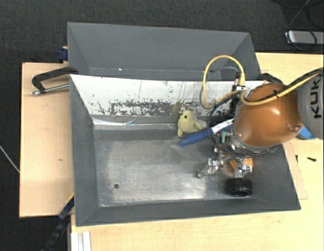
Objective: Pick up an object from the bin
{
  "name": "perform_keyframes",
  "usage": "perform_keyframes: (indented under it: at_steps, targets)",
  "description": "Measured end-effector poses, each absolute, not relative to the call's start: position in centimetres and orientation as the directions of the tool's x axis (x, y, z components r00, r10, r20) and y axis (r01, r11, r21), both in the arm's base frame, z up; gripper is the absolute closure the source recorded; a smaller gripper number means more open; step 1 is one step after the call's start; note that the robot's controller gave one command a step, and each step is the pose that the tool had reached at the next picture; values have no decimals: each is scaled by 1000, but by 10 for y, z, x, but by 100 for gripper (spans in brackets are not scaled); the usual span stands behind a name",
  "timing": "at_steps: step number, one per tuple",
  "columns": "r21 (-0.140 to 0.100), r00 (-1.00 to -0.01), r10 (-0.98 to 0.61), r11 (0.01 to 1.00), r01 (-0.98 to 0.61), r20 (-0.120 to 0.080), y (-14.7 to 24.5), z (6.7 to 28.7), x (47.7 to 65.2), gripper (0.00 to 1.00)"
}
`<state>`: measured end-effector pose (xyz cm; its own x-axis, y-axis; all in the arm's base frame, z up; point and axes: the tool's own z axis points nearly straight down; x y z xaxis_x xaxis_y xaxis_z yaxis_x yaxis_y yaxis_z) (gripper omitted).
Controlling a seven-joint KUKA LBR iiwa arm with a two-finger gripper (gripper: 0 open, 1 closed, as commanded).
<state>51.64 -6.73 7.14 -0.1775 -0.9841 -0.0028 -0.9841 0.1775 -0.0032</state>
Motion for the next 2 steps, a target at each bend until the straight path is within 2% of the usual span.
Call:
perform_keyframes:
  at_steps: [1, 2]
  targets:
    - [-12, 149, -989, -149, -989, -22, -115, 72, 496, 0]
    - [-25, 149, -989, -149, -989, -13, -119, 74, 500, 100]
